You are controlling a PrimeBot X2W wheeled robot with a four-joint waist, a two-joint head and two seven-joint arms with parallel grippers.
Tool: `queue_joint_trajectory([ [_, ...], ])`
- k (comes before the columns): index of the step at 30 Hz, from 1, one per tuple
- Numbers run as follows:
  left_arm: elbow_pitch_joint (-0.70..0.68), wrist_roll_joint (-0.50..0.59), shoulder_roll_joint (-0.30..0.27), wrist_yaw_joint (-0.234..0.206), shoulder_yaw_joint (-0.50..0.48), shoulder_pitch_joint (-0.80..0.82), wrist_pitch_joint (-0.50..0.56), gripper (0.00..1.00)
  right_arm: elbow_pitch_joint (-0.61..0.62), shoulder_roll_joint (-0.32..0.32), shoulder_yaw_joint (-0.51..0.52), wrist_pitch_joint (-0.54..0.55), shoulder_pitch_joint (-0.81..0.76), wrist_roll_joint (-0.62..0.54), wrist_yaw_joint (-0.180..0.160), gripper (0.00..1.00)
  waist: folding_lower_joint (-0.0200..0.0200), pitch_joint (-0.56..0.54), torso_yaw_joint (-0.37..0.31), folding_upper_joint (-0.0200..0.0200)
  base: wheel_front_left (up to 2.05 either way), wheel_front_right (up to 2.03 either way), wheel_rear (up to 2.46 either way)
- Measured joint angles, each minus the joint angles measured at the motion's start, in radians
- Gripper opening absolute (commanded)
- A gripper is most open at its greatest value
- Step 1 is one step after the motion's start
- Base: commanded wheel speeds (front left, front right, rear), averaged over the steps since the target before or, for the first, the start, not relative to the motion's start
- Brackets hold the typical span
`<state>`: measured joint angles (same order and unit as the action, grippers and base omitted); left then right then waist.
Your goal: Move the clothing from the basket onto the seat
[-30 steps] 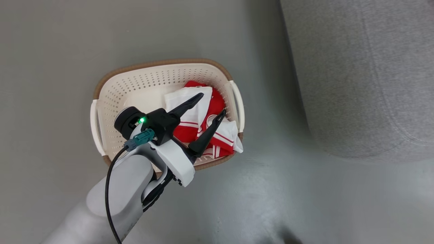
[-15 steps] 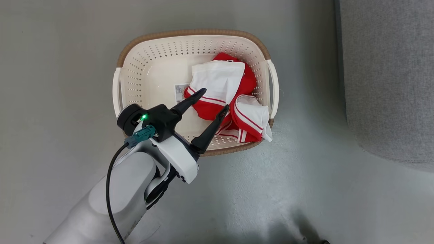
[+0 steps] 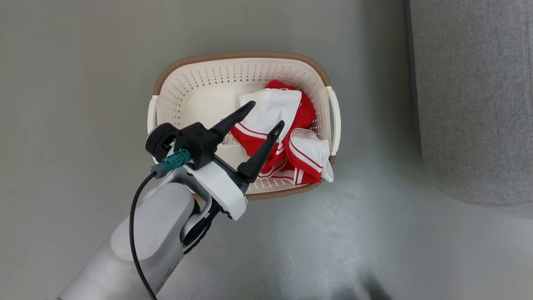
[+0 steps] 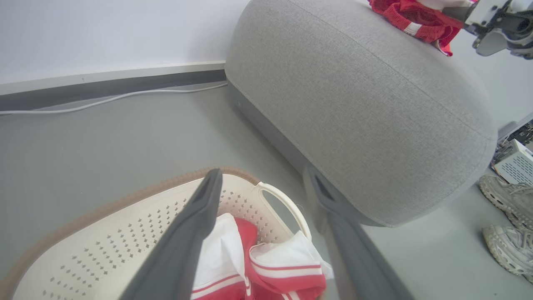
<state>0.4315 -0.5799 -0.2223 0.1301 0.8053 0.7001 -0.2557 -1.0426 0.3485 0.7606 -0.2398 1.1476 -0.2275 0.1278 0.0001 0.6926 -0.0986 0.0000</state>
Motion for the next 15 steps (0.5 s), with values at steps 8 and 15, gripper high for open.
queue_joint_trajectory([
  [8, 0.003, 0.000, 0.017, 0.000, -0.055, -0.048, 0.000, 1.00, 0.035, -0.025, -0.122, -0.009, -0.112, 0.123, 0.000, 1.00, 0.0000, -0.086, 0.008, 0.0000, 0.00, 0.00, 0.00],
  [15, 0.015, 0.000, 0.031, 0.000, -0.133, -0.128, 0.000, 1.00, 0.109, -0.057, -0.306, -0.009, -0.261, 0.259, 0.000, 1.00, 0.0000, -0.192, 0.008, 0.0000, 0.00, 0.00, 0.00],
])
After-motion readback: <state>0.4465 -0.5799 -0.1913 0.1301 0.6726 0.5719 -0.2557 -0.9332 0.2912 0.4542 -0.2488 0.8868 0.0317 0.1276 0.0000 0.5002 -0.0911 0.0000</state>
